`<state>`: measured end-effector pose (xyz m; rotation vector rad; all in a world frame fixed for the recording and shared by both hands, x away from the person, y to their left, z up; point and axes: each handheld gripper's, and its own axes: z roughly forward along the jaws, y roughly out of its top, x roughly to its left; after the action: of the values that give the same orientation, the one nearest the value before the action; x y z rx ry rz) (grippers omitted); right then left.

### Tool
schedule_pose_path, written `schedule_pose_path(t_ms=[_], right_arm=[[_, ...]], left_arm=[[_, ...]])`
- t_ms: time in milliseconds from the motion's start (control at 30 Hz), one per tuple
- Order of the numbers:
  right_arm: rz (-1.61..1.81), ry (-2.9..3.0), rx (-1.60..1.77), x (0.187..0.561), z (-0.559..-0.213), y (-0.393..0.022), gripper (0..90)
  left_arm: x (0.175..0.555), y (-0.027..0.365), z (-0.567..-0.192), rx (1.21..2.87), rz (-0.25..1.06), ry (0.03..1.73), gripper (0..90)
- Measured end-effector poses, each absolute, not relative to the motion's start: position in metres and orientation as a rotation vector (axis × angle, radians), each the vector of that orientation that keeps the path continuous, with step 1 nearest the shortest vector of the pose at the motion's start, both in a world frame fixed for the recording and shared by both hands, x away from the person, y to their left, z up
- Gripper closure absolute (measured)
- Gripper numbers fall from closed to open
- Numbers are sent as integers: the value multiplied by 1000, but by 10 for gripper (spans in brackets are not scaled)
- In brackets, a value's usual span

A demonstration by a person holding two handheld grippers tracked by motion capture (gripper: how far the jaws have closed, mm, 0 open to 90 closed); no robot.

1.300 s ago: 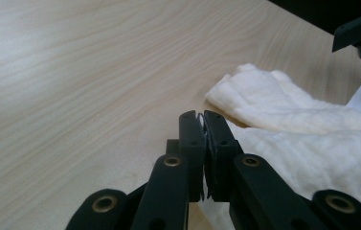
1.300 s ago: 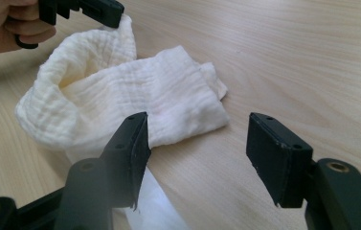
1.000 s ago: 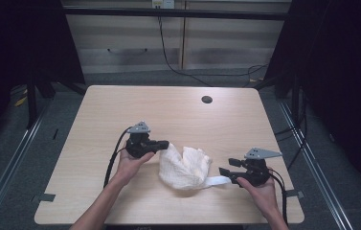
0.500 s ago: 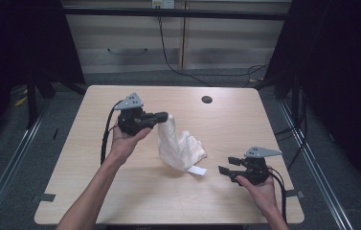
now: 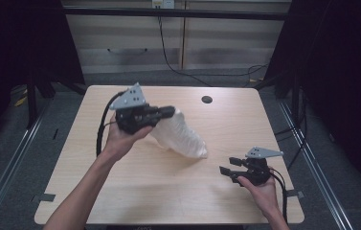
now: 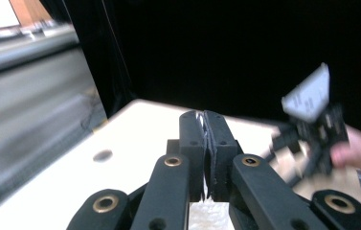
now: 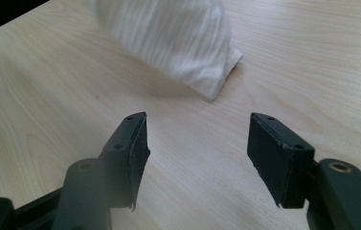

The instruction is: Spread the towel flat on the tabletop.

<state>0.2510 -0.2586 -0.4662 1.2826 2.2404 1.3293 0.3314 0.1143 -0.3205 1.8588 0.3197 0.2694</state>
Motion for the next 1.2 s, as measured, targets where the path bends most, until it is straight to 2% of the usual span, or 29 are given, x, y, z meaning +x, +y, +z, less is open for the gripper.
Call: schedule_pose_path(t_ms=[300,533,600,967,1200], right_arm=[[1314,2258,1288,254,-468,-253,399],[1304,2292,1256,261,-468,-242,410],[1301,2305,1249,265,-468,-239,414],[1195,2415,1162,309,-478,-205,475],[1169,2438,1153,345,-482,-189,589]], left_arm=[[315,171,-399,1938,163,490,876],[306,211,-452,2000,127,662,875],[305,218,-463,2019,163,704,876],[313,226,-486,2042,137,784,875],[319,230,-493,2056,154,822,872]])
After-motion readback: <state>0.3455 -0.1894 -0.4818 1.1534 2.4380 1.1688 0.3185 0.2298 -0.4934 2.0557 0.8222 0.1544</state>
